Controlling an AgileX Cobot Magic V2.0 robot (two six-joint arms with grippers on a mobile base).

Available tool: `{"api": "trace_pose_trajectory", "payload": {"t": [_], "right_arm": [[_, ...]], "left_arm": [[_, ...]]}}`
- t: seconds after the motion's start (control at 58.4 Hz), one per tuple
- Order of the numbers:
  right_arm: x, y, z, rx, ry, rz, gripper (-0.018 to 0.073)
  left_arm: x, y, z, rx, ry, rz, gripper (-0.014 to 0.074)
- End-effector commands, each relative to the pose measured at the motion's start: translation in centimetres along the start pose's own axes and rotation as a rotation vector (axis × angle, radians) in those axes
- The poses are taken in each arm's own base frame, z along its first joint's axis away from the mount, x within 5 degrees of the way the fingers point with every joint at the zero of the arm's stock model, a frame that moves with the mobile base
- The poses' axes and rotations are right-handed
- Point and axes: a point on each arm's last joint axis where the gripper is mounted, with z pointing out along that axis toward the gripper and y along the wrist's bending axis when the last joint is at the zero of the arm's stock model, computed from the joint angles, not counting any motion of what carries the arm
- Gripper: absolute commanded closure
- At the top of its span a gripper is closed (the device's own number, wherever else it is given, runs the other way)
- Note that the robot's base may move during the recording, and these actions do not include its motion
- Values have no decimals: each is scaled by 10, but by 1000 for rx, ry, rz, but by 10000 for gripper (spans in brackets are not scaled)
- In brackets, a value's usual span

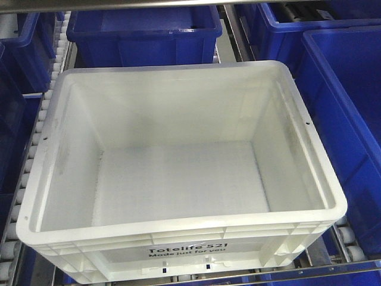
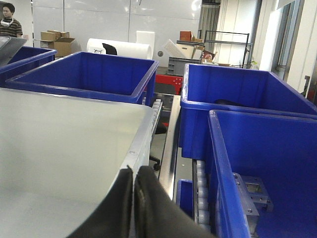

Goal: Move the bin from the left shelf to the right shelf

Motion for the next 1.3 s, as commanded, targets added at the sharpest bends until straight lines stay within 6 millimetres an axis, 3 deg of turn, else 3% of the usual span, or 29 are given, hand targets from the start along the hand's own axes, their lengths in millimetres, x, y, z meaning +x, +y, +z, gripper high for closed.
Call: {"api": "trace_pose_trajectory", "payload": {"t": [0.0, 0.753, 0.873, 1.095, 1.283], "right_arm": [[-13, -3, -1, 27, -74, -9, 566], [-13, -3, -1, 27, -74, -9, 566], [-13, -3, -1, 27, -74, -9, 566], [-13, -3, -1, 27, -73, -9, 567], [-13, -3, -1, 27, -73, -9, 567]], "left_arm": [[-14, 1, 0, -14, -79, -15, 603], [-8, 4, -3, -45, -21, 106, 603], [16, 5, -2, -45, 12, 108, 603], [85, 15, 8, -92, 8, -22, 603], [85, 16, 8, -99, -8, 8, 603]]}}
